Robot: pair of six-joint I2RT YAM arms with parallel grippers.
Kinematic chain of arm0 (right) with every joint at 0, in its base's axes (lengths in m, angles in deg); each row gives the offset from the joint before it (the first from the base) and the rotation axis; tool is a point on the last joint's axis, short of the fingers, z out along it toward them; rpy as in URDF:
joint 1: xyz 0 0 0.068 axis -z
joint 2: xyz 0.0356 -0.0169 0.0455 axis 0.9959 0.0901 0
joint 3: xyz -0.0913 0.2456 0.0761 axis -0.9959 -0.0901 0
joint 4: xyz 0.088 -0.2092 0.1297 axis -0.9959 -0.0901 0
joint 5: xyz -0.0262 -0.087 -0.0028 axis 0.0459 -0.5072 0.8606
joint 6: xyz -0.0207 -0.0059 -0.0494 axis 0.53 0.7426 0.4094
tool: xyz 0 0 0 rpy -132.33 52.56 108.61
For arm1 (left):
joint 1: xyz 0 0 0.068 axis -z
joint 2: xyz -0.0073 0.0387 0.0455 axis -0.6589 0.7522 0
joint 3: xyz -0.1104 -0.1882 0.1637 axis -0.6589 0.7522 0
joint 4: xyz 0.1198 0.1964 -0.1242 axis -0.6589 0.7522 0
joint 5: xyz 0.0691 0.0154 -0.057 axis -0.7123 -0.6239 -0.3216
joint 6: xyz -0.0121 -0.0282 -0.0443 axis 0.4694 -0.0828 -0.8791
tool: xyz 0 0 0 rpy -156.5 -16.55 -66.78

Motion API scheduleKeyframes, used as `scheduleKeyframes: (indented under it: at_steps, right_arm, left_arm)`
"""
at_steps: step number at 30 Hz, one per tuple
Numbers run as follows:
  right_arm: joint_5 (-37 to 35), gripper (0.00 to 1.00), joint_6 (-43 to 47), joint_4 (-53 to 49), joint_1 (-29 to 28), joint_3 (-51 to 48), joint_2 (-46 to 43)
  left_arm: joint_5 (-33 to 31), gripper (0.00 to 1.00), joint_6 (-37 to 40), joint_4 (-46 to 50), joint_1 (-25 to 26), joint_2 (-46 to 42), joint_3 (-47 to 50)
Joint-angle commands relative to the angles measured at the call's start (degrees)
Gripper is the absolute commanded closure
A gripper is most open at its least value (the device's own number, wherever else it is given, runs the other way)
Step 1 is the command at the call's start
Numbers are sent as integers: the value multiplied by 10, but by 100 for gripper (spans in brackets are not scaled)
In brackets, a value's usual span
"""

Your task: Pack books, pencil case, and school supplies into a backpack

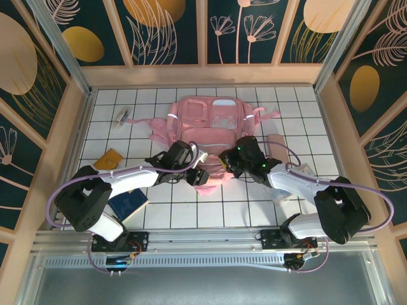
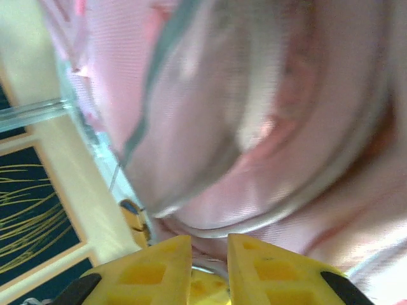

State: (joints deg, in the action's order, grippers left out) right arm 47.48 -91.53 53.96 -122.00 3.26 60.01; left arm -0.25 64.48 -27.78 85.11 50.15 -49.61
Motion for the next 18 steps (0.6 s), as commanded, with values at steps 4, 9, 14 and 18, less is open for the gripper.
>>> scheduleKeyframes:
  at_steps: [4,9,14,18]
  right_arm:
    - [-18,59,-27,-37,-10,1,-5]
    - [-64,48,-11,-155,-19,29,-30]
    - [-78,44,7,-174,2,-12,-76]
    - [-57,47,30,-134,20,-26,-61]
  left_arm:
    - [-2,63,-5,-3,2,2,-12]
    - [-25,67,-12,4,2,5,-14]
    - [-20,78,-6,21,2,25,-26]
    - [-20,85,-7,29,2,41,-35]
